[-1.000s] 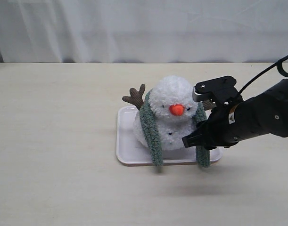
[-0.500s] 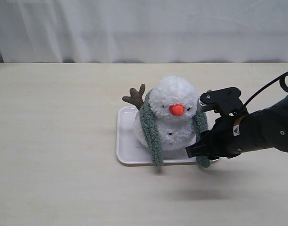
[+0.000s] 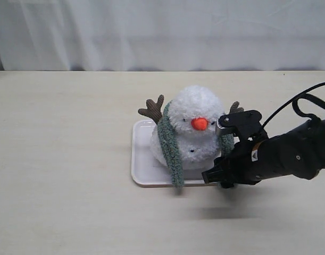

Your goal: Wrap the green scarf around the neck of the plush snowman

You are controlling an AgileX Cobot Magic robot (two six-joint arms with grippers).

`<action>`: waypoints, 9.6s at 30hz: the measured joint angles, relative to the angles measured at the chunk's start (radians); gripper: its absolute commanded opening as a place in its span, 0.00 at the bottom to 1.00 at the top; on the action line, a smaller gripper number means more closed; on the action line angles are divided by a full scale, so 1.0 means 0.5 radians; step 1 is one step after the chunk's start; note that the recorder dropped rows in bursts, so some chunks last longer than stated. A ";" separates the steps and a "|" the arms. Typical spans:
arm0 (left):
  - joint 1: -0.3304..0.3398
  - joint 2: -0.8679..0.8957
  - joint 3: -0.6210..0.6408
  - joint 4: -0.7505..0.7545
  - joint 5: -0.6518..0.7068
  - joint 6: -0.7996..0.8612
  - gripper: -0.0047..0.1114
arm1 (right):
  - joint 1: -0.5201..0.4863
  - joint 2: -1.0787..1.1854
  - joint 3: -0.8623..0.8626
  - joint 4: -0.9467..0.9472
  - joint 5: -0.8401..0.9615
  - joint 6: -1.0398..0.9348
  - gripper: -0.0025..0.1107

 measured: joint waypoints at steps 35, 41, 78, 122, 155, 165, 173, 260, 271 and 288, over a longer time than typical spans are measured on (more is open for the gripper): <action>0.000 0.000 0.000 0.000 0.000 0.000 0.04 | 0.000 -0.116 0.000 0.160 0.242 -0.032 0.22; 0.000 0.000 0.000 0.004 0.000 0.000 0.04 | 0.000 -0.116 0.000 0.167 0.303 -0.054 0.42; 0.000 0.000 0.000 0.007 0.000 -0.003 0.04 | 0.000 -1.696 0.022 0.207 0.921 -0.170 0.06; 0.000 0.000 0.000 0.007 0.000 -0.001 0.04 | 0.000 -3.161 0.186 0.210 1.129 -0.178 0.06; 0.000 0.000 0.000 0.007 0.000 -0.005 0.04 | -0.690 -3.427 0.229 0.210 1.129 -0.178 0.06; 0.000 0.000 0.000 0.007 0.000 -0.005 0.04 | -0.738 -3.427 0.229 0.210 1.129 -0.178 0.06; 0.000 0.000 0.000 0.007 0.000 -0.005 0.04 | -0.738 -3.427 0.262 0.210 1.129 -0.178 0.06; 0.000 0.000 0.000 0.007 0.000 -0.002 0.04 | -0.738 -3.432 1.389 0.210 0.076 -0.182 0.06; 0.000 0.000 0.000 0.007 0.000 -0.002 0.04 | -0.738 -3.432 1.389 0.210 0.303 -0.182 0.06; 0.000 0.000 0.000 0.007 0.000 -0.002 0.04 | -0.738 -3.432 1.389 0.210 0.409 -0.182 0.06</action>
